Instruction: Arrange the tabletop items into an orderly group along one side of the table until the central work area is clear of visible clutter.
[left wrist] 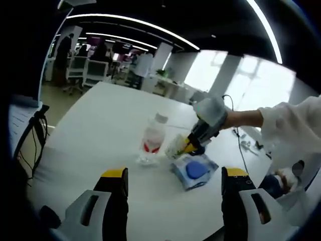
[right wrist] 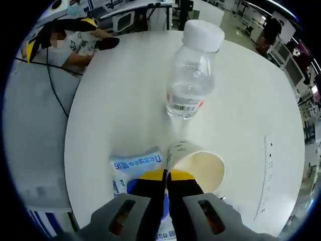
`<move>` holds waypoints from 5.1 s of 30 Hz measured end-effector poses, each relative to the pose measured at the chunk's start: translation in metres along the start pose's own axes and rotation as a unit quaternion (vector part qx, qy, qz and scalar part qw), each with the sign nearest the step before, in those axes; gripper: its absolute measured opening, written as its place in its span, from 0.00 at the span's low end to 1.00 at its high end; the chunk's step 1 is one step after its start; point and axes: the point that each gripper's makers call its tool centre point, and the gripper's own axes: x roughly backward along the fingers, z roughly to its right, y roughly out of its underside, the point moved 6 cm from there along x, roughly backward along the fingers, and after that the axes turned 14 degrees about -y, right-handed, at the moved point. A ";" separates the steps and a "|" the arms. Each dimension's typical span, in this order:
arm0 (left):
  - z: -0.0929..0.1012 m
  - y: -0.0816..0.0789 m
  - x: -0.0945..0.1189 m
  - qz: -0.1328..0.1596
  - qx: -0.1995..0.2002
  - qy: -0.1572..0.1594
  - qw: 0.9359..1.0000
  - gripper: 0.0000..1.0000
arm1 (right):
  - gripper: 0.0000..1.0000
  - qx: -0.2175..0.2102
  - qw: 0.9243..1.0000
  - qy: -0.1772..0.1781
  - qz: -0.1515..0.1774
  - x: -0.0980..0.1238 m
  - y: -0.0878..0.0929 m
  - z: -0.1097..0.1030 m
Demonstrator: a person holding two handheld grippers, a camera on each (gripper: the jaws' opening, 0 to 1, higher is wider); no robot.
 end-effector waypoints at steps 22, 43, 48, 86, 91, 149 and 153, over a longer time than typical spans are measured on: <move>0.001 -0.002 0.004 0.002 0.022 0.003 1.000 0.73 | 0.00 0.062 0.996 -0.014 -0.067 -0.016 -0.018 0.005; 0.000 -0.003 0.006 0.005 0.032 0.005 0.999 0.72 | 0.00 0.085 0.992 -0.021 -0.094 -0.023 -0.031 0.006; -0.001 -0.004 0.005 0.005 0.033 0.006 0.999 0.72 | 0.00 0.079 0.993 -0.020 -0.089 -0.024 -0.032 0.006; 0.003 0.000 0.002 -0.005 0.028 0.012 1.000 0.73 | 0.27 0.027 1.000 0.012 0.003 0.001 -0.024 -0.015; 0.003 0.001 0.000 -0.007 0.025 0.010 1.000 0.77 | 0.37 0.007 0.999 0.031 0.039 0.016 -0.016 -0.024; 0.075 -0.024 -0.012 -0.024 -0.088 0.085 0.992 0.90 | 0.64 -0.214 0.912 0.212 0.280 0.113 0.140 -0.145; 0.088 -0.022 -0.017 -0.024 -0.085 0.066 0.994 0.89 | 0.62 -0.228 0.906 0.203 0.292 0.117 0.166 -0.143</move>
